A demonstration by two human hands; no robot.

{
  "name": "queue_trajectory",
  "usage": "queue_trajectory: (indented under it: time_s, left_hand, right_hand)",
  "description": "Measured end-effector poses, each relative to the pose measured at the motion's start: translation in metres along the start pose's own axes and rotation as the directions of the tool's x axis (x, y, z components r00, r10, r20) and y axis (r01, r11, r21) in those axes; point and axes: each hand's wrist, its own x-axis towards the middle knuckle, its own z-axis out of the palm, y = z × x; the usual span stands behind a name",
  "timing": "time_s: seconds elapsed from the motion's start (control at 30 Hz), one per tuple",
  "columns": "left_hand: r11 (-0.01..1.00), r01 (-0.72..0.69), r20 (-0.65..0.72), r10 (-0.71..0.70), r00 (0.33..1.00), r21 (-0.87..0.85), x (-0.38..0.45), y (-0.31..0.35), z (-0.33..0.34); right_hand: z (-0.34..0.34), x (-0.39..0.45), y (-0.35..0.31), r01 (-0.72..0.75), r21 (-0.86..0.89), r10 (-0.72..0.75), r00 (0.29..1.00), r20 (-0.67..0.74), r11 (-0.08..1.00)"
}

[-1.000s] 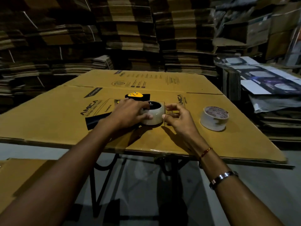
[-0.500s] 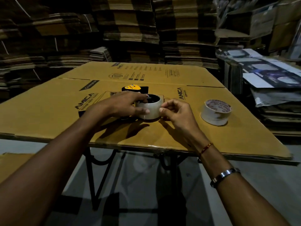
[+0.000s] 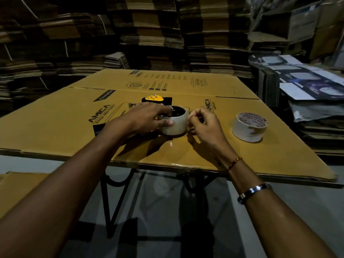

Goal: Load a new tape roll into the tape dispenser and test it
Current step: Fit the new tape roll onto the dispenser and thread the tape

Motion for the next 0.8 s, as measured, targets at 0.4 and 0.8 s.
queue_trajectory:
  time_s: [0.4,0.8]
  left_hand:
    - [1.000,-0.016,-0.005,0.016,1.000,0.007,-0.0003,-0.0011,-0.0005]
    - [0.999,-0.011,0.039,0.012,0.999,-0.032,0.0027,-0.0028,-0.0038]
  right_hand:
    - [-0.0005,-0.0047,0.0048,0.018,-0.085,-0.017,1.000,0.008,0.996]
    - [-0.0030,-0.0040,0.0051,0.006,0.010,-0.007,0.990,0.140,1.000]
